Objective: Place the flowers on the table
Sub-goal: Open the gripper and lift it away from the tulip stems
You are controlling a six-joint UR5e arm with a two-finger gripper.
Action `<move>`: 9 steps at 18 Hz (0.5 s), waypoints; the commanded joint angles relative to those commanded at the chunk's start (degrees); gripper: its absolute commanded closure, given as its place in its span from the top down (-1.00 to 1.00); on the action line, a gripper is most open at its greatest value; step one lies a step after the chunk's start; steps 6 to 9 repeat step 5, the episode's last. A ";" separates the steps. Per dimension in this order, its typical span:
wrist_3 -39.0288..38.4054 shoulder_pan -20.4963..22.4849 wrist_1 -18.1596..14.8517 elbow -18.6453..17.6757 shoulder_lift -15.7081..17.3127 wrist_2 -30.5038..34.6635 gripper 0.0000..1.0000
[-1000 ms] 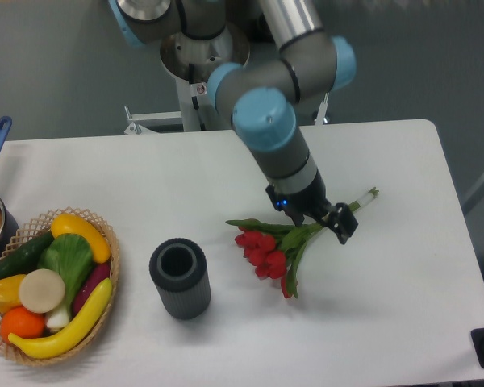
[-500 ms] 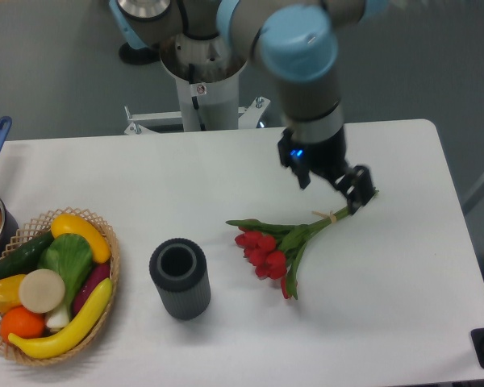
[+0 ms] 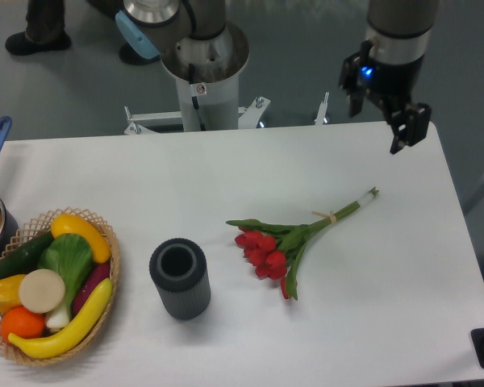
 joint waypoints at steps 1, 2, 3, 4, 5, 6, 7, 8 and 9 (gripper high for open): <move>0.00 -0.17 0.09 -0.01 0.00 -0.46 1.00; 0.00 -0.17 0.09 -0.01 0.00 -0.47 1.00; 0.00 -0.17 0.09 -0.01 0.00 -0.47 1.00; 0.00 -0.09 0.09 -0.09 0.00 -0.55 1.00; 0.00 -0.09 0.00 -0.09 0.17 -1.08 1.00; 0.00 -0.09 0.00 -0.09 0.17 -1.08 1.00; 0.00 -0.09 0.00 -0.09 0.17 -1.08 1.00; 0.00 -0.09 0.00 -0.09 0.17 -1.08 1.00; 0.00 -0.09 0.00 -0.09 0.17 -1.08 1.00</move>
